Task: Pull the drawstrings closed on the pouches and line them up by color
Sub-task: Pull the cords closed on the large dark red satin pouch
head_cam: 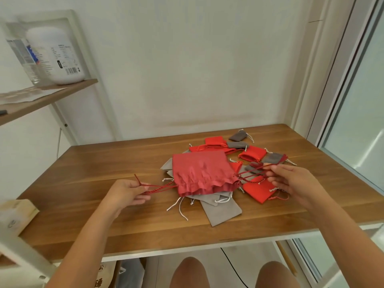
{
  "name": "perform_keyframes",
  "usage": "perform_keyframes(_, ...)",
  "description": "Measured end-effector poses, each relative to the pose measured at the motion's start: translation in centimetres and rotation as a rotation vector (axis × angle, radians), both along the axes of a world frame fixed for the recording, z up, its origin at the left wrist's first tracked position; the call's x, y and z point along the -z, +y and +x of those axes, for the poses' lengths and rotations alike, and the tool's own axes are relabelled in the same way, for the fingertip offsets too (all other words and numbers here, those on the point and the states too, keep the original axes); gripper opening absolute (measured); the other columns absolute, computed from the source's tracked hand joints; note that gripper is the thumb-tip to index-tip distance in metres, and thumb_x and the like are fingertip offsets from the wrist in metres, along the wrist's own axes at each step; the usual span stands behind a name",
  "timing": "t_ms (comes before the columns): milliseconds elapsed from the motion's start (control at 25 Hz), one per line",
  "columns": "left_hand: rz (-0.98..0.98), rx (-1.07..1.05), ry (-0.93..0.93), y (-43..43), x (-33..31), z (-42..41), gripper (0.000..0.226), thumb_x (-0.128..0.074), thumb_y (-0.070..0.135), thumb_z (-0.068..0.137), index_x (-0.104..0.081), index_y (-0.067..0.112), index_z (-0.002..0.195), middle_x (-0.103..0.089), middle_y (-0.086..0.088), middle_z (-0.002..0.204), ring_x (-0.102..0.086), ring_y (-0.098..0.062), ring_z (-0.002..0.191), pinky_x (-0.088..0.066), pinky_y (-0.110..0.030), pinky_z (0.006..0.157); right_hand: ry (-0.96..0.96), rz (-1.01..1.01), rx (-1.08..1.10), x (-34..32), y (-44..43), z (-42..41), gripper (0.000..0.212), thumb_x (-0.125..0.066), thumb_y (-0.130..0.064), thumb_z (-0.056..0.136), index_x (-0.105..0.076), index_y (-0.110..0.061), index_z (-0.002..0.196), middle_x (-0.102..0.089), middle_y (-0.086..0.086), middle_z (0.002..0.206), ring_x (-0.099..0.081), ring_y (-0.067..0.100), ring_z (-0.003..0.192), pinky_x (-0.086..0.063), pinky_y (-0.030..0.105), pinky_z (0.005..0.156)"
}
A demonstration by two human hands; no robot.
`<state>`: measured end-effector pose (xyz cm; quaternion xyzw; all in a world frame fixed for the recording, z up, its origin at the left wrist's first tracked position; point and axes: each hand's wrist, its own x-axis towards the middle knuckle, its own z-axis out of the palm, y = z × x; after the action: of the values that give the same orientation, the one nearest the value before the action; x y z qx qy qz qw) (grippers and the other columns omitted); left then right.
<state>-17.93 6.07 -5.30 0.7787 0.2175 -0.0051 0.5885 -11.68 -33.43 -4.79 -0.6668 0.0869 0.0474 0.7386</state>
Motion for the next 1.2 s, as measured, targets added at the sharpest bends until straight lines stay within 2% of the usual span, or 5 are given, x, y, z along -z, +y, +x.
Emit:
perform_keyframes(440, -0.535, 0.076, -0.183, 0.1, -0.6, -0.3, 0.030, -0.049, 0.013, 0.089, -0.066, 0.001, 0.111, -0.066, -0.014, 0.120, -0.059, -0.024, 0.116, -0.023, -0.039, 0.115, 0.224, 0.792, 0.064, -0.4, 1.2, -0.1, 0.016, -0.042, -0.004, 0.097, -0.057, -0.002, 0.092, -0.065, 0.008, 0.073, -0.064, 0.011, 0.058, -0.052, 0.015, 0.049)
perform_keyframes(600, -1.126, 0.000, -0.333, -2.0, -1.6, 0.8, 0.048, -0.081, 0.002, 0.042, -0.067, 0.003, 0.087, -0.070, -0.018, 0.102, -0.065, -0.033, 0.104, -0.040, -0.045, 0.098, 0.232, 1.023, 0.165, -0.8, 2.2, 0.4, 0.015, -0.040, 0.003, 0.097, -0.055, 0.005, 0.100, -0.057, 0.015, 0.094, -0.061, 0.017, 0.085, -0.057, 0.022, 0.055)
perform_keyframes(720, -1.291, -0.239, -0.367, -4.4, -1.8, 2.2, 0.018, -0.047, 0.006, 0.086, -0.044, 0.013, 0.069, -0.053, -0.003, 0.059, -0.055, -0.017, 0.065, -0.046, -0.039, 0.081, 0.206, 1.091, 0.185, -0.8, 3.0, 0.9, 0.013, -0.046, -0.002, 0.097, -0.057, 0.004, 0.099, -0.056, 0.014, 0.094, -0.059, 0.015, 0.086, -0.057, 0.023, 0.055)
perform_keyframes(880, -1.336, -0.357, -0.401, -5.1, -1.5, 3.4, 0.036, -0.025, 0.020, 0.098, -0.034, 0.016, 0.063, -0.029, 0.003, 0.050, -0.024, -0.011, 0.048, -0.026, -0.021, 0.054, 0.165, 1.080, 0.242, -0.8, 3.1, 1.1, 0.019, -0.047, -0.012, 0.098, -0.059, -0.003, 0.087, -0.057, 0.005, 0.077, -0.055, 0.007, 0.061, -0.049, 0.013, 0.046)
perform_keyframes(1200, -1.231, -0.386, -0.462, -3.4, -1.3, 2.9, 0.031, -0.035, 0.017, 0.101, -0.050, 0.015, 0.075, -0.035, 0.008, 0.048, -0.028, -0.004, 0.038, -0.024, -0.015, 0.040, 0.079, 1.072, 0.292, 0.5, 0.9, 2.3, 0.024, -0.043, -0.023, 0.100, -0.058, -0.019, 0.082, -0.063, -0.008, 0.069, -0.040, 0.001, 0.043, -0.026, 0.012, 0.043)
